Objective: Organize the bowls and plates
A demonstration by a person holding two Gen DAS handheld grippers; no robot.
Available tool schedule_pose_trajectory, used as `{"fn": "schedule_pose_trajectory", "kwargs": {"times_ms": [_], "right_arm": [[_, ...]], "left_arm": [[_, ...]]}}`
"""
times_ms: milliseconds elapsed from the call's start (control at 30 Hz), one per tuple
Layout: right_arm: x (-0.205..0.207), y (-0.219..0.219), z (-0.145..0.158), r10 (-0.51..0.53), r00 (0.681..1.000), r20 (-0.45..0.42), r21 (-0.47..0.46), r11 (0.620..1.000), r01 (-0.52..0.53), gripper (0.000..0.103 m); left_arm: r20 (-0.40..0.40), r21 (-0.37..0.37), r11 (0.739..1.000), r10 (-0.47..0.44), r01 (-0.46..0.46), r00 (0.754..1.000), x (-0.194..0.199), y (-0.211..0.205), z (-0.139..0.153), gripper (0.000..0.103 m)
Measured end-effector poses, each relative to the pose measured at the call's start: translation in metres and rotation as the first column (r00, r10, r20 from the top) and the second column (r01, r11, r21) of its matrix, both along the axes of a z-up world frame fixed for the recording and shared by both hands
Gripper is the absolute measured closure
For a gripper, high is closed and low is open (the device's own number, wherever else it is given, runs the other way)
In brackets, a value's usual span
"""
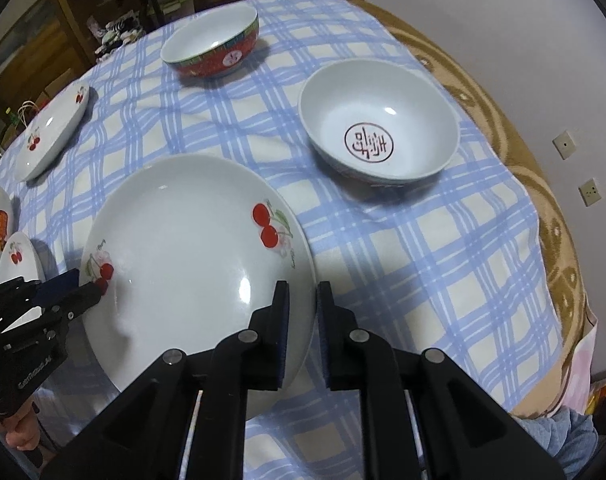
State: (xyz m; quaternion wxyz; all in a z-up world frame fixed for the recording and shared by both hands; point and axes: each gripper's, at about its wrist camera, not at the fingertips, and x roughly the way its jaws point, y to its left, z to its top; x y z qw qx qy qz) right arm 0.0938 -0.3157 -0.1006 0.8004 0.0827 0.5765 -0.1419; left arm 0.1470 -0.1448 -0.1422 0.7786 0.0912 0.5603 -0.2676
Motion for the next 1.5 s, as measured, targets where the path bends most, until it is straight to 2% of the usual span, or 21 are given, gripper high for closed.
{"fn": "schedule_pose_trajectory", "kwargs": {"times_ms": [33, 100, 167, 233, 267, 300, 367, 433, 533, 633, 767, 933, 1033, 1167, 1367, 1500], "right_arm": [[-0.001, 0.002, 0.002, 0.009, 1.000, 0.012, 0.008, 1.000, -0.009, 0.087], [-0.002, 0.005, 0.008, 0.022, 0.999, 0.043, 0.038, 0.999, -0.023, 0.087], [-0.003, 0.012, 0.016, 0.046, 0.995, 0.083, 0.050, 0.998, -0.050, 0.087], [-0.004, 0.021, 0.024, 0.081, 0.989, 0.123, 0.031, 0.996, -0.086, 0.086], [-0.004, 0.027, 0.028, 0.097, 0.986, 0.137, 0.022, 0.995, -0.101, 0.080], [-0.004, 0.032, 0.031, 0.113, 0.982, 0.151, 0.017, 0.993, -0.117, 0.068], [-0.006, 0.043, 0.037, 0.149, 0.972, 0.182, 0.008, 0.988, -0.153, 0.052], [-0.005, 0.054, 0.042, 0.189, 0.961, 0.201, -0.018, 0.982, -0.189, 0.048], [-0.003, 0.071, 0.049, 0.233, 0.947, 0.221, -0.050, 0.972, -0.228, 0.039], [-0.001, 0.081, 0.056, 0.254, 0.935, 0.248, -0.040, 0.967, -0.252, 0.035], [0.002, 0.099, 0.068, 0.292, 0.906, 0.306, -0.029, 0.954, -0.297, 0.010], [0.010, 0.127, 0.079, 0.353, 0.871, 0.342, -0.039, 0.932, -0.362, 0.009], [0.014, 0.144, 0.083, 0.385, 0.851, 0.357, -0.061, 0.919, -0.390, 0.009], [0.019, 0.162, 0.083, 0.404, 0.837, 0.368, -0.053, 0.908, -0.415, 0.009], [0.024, 0.185, 0.073, 0.411, 0.831, 0.375, -0.035, 0.902, -0.431, 0.009], [0.027, 0.196, 0.062, 0.425, 0.832, 0.356, -0.039, 0.897, -0.441, 0.009]], "left_arm": [[0.026, 0.009, 1.000, 0.003, -0.003, 1.000, -0.002, 0.003, 0.004, 0.050], [0.100, 0.037, 0.999, 0.002, -0.006, 0.995, -0.009, 0.009, 0.016, 0.047], [0.131, 0.058, 0.998, 0.011, -0.018, 0.991, -0.012, 0.016, 0.024, 0.032], [0.148, 0.067, 0.997, 0.033, -0.043, 0.988, -0.012, 0.023, 0.030, 0.023], [0.157, 0.071, 0.996, 0.044, -0.056, 0.987, -0.012, 0.028, 0.033, 0.020], [0.166, 0.078, 0.995, 0.055, -0.069, 0.985, -0.012, 0.033, 0.037, 0.019], [0.185, 0.097, 0.990, 0.079, -0.098, 0.980, -0.012, 0.043, 0.044, 0.015], [0.200, 0.106, 0.985, 0.113, -0.136, 0.973, -0.012, 0.054, 0.051, 0.013], [0.197, 0.074, 0.979, 0.170, -0.188, 0.965, -0.013, 0.076, 0.063, 0.010], [0.186, 0.052, 0.956, 0.274, -0.288, 0.943, -0.011, 0.106, 0.072, 0.010], [0.196, 0.038, 0.930, 0.353, -0.367, 0.915, -0.011, 0.140, 0.081, 0.010], [0.270, 0.061, 0.899, 0.403, -0.433, 0.874, -0.014, 0.172, 0.092, 0.010], [0.312, 0.073, 0.891, 0.407, -0.449, 0.859, -0.019, 0.183, 0.096, 0.010], [0.283, 0.123, 0.884, 0.405, -0.451, 0.869, -0.015, 0.192, 0.092, 0.010], [0.278, 0.092, 0.879, 0.429, -0.469, 0.859, -0.019, 0.211, 0.084, 0.010], [0.228, 0.090, 0.874, 0.448, -0.477, 0.864, -0.014, 0.221, 0.069, 0.010]]}}
